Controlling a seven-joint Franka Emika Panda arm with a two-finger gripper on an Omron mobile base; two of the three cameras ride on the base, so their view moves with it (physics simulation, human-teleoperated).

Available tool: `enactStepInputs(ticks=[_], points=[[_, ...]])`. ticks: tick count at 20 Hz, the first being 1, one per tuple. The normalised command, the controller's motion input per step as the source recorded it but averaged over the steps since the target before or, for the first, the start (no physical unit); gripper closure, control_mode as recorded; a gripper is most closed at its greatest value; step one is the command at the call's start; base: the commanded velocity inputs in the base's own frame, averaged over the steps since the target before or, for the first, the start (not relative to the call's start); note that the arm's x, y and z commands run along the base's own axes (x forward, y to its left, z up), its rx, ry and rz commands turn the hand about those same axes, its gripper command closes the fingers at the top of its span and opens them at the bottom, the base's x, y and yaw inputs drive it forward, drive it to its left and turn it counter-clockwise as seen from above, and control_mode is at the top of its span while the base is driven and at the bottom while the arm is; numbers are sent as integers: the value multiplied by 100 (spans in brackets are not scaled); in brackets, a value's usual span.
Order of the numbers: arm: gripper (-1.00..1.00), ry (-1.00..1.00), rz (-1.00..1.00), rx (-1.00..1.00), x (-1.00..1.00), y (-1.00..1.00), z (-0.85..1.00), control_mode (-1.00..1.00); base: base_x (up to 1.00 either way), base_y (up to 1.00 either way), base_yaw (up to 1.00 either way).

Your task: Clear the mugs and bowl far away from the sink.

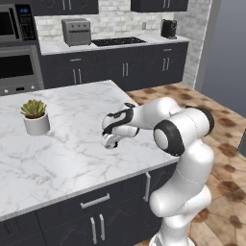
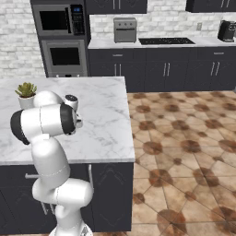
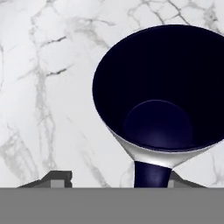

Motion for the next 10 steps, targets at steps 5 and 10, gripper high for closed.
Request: enactStepInputs(ticks=[5,10], points=[[-100,0,0,-1,-4,4,1,-100,0,0,0],[-100,0,0,-1,-2,-9,-18,-100,0,0,0]])
